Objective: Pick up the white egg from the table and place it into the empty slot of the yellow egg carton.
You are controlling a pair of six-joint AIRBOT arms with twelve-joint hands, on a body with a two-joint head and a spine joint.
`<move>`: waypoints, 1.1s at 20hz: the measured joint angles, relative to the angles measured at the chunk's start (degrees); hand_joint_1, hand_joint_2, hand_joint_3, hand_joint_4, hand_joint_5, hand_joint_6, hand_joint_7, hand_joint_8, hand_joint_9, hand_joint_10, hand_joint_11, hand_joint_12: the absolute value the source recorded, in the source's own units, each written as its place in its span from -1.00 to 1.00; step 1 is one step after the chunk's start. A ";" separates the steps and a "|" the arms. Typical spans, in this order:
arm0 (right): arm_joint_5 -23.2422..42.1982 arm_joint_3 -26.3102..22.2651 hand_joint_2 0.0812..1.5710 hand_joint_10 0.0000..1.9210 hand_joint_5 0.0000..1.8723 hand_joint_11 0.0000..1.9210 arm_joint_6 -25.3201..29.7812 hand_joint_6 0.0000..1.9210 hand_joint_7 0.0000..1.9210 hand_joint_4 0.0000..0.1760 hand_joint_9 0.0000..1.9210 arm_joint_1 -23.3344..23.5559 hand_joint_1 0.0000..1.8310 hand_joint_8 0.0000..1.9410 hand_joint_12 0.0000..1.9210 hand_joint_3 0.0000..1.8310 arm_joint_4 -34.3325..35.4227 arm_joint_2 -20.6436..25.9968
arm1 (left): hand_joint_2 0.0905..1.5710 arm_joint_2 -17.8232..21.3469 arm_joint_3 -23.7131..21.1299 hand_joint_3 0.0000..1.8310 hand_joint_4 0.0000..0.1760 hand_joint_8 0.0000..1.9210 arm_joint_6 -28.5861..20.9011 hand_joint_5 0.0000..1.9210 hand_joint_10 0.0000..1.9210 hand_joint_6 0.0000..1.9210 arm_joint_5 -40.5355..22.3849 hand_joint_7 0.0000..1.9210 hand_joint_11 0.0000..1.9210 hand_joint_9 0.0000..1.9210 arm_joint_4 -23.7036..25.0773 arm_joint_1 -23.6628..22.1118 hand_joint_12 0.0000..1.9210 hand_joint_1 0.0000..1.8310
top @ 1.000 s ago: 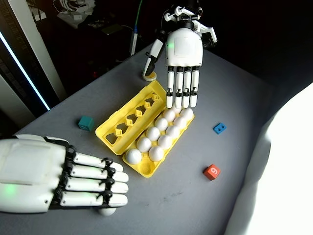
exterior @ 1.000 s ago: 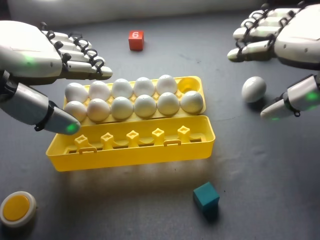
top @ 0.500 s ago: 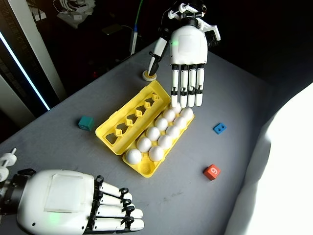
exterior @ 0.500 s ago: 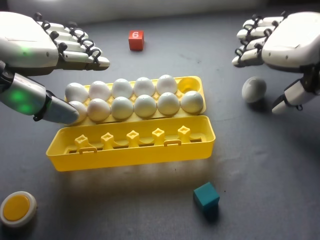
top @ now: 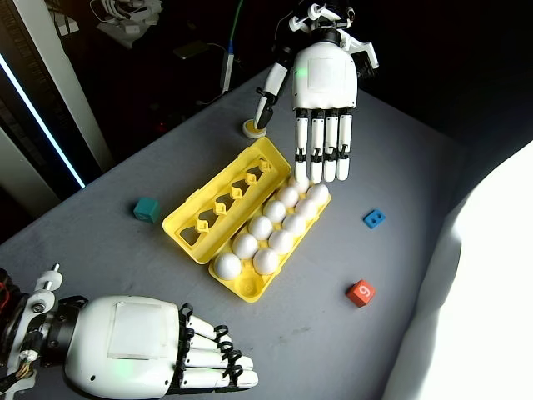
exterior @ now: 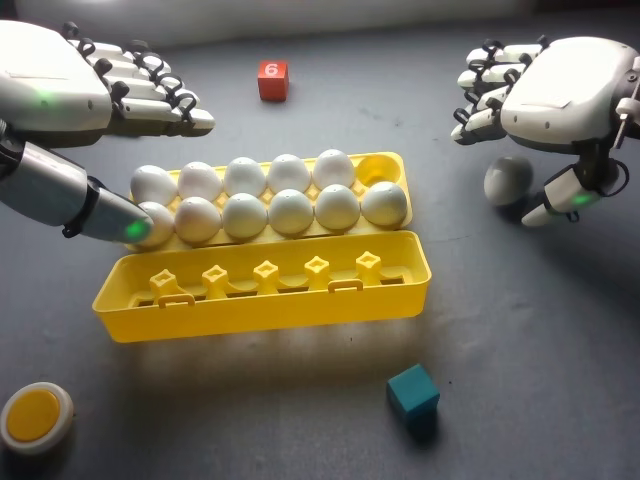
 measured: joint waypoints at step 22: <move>1.18 1.81 0.09 -0.99 -0.14 -1.00 0.00 -0.98 -0.02 -1.00 -0.66 -1.33 0.13 -0.98 -1.00 -1.00 0.04 -1.25 | 0.44 0.00 0.00 -0.99 -1.00 -1.00 0.00 -1.00 -1.00 -1.00 -0.15 -1.00 -1.00 -1.00 0.02 0.00 -1.00 -1.00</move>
